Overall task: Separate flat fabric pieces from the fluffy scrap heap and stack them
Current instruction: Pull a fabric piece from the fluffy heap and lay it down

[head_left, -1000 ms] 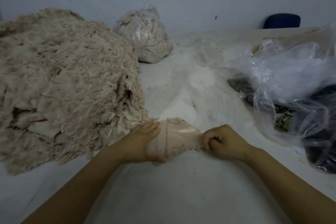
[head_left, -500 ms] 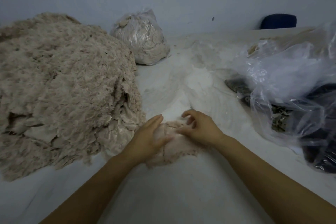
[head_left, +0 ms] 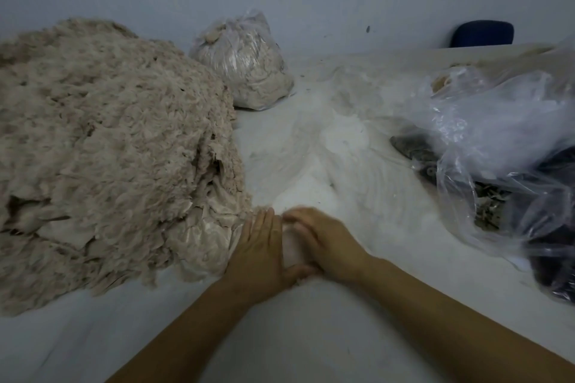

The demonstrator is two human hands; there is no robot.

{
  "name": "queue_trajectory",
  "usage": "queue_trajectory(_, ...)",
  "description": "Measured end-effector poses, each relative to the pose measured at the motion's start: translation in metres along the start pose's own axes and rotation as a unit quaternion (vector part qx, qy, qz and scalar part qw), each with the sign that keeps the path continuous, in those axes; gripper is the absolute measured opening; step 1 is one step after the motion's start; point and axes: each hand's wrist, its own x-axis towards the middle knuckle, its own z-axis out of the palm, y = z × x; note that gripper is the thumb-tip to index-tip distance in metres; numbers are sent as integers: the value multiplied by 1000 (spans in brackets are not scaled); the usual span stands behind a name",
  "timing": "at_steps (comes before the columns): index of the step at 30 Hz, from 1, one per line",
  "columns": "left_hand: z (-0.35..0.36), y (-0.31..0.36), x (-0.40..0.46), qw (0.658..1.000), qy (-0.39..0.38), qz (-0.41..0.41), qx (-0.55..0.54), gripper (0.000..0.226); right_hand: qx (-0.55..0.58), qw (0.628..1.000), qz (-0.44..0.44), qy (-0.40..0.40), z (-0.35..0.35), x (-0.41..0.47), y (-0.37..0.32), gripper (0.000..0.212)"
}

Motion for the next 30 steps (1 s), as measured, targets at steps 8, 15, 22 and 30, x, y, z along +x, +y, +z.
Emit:
queue_trajectory(8, -9, -23, -22, 998, -6, -49, -37, 141, -275, 943, 62, -177, -14, -6, 33, 62)
queue_trajectory(15, -43, -15, -4, 965, 119, 57, -226, 38, -8, 971, 206, 119, -56, -5, 39, 28)
queue_trajectory(22, -28, 25, 25, 965, -22, 214, -153, 48, 30, 982, 185, 17, -39, -15, 30, 16)
queue_trajectory(30, -9, 9, 18, 983, -78, 165, -6, 65, -15, 962, 271, -23, -39, -7, 37, 20)
